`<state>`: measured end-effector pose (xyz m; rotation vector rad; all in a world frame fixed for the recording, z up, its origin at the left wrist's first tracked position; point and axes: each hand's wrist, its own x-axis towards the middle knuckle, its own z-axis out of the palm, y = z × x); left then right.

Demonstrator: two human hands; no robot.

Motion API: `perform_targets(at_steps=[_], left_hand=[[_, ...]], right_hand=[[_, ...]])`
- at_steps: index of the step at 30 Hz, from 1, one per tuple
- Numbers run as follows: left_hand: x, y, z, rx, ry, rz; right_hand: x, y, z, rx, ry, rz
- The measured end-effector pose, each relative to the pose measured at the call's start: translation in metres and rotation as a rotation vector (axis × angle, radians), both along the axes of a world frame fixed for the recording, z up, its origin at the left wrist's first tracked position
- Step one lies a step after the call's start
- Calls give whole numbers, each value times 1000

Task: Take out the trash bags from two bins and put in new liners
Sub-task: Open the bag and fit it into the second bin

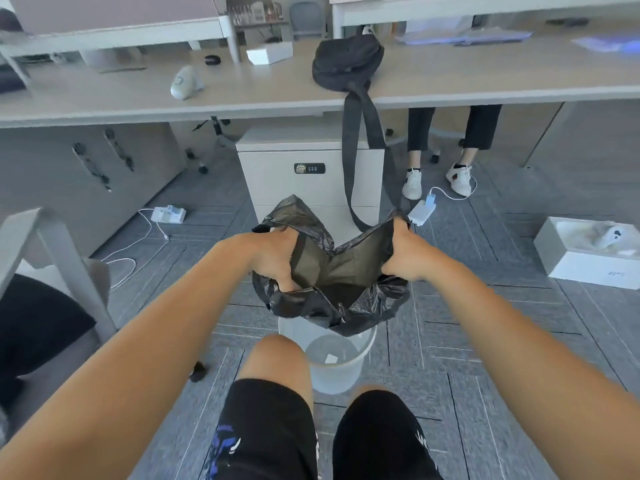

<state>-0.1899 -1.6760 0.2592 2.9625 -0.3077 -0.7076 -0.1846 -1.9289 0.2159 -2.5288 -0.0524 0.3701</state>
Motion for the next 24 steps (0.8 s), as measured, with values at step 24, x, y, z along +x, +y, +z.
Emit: perform_targets(at_steps=[24], left_hand=[[13, 0, -96, -274, 257, 40]], right_hand=[[6, -8, -76, -118, 27, -180]])
